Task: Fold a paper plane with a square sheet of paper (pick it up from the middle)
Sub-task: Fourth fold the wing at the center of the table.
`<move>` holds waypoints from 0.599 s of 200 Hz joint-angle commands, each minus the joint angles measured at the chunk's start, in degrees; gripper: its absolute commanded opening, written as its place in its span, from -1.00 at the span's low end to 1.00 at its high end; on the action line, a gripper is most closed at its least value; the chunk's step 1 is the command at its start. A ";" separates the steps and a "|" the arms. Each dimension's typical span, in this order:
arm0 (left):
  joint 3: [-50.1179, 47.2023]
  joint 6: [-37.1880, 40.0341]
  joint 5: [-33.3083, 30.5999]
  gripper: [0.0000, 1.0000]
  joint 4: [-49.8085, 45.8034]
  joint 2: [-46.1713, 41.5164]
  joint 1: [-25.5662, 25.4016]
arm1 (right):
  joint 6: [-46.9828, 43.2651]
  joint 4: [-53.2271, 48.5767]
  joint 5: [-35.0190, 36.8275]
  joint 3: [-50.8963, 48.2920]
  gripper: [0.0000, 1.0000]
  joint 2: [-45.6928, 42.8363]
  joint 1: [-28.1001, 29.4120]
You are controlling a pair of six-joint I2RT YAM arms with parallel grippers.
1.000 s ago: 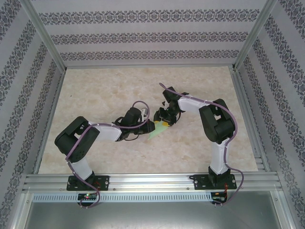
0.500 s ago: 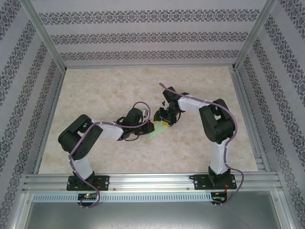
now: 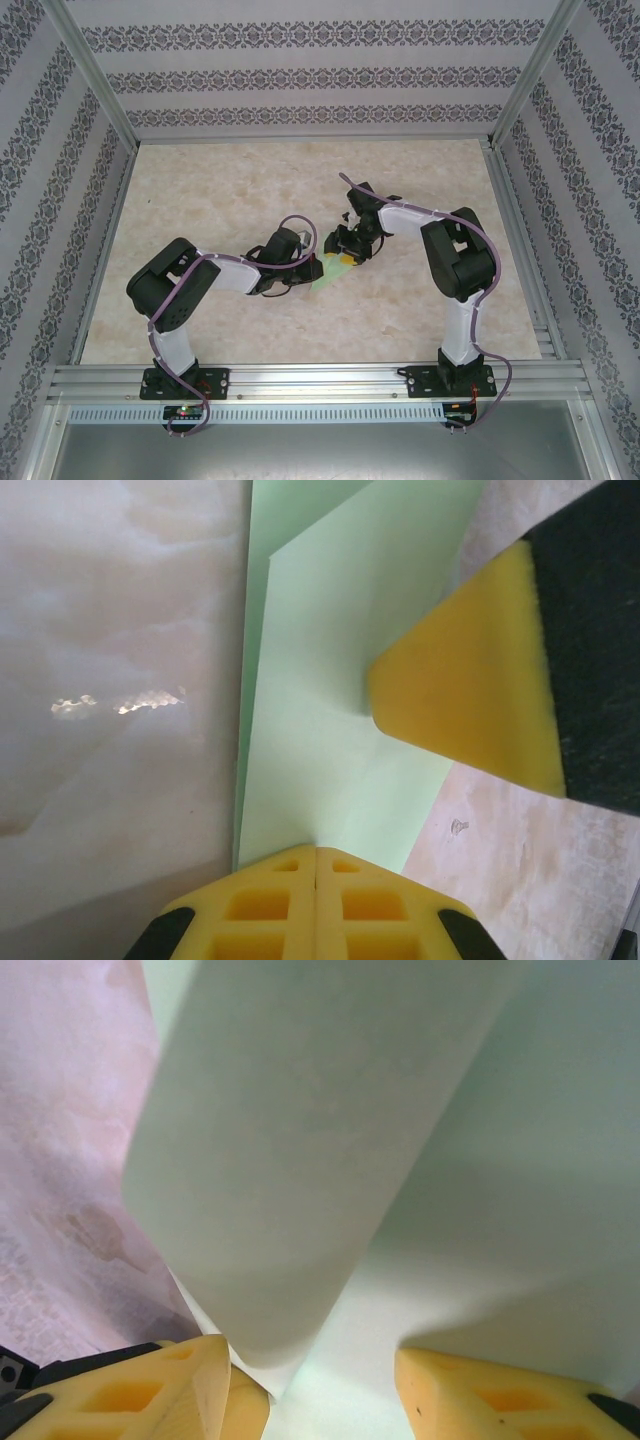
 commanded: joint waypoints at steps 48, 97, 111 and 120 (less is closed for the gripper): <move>0.48 2.09 1.10 -0.88 -1.83 -0.06 -0.37 | -2.95 1.98 18.01 -6.96 -0.10 13.42 0.39; -3.30 2.29 1.94 -0.85 -0.85 -5.81 -0.38 | -1.88 -0.42 20.87 -5.31 -0.21 15.27 0.52; -4.95 1.79 2.35 -0.84 -0.43 -6.74 -0.43 | -1.81 -0.75 21.35 -5.03 -0.21 15.62 0.65; -5.96 1.34 2.95 -0.84 0.14 -7.02 -0.54 | -1.91 -0.99 21.40 -4.77 -0.19 15.92 0.73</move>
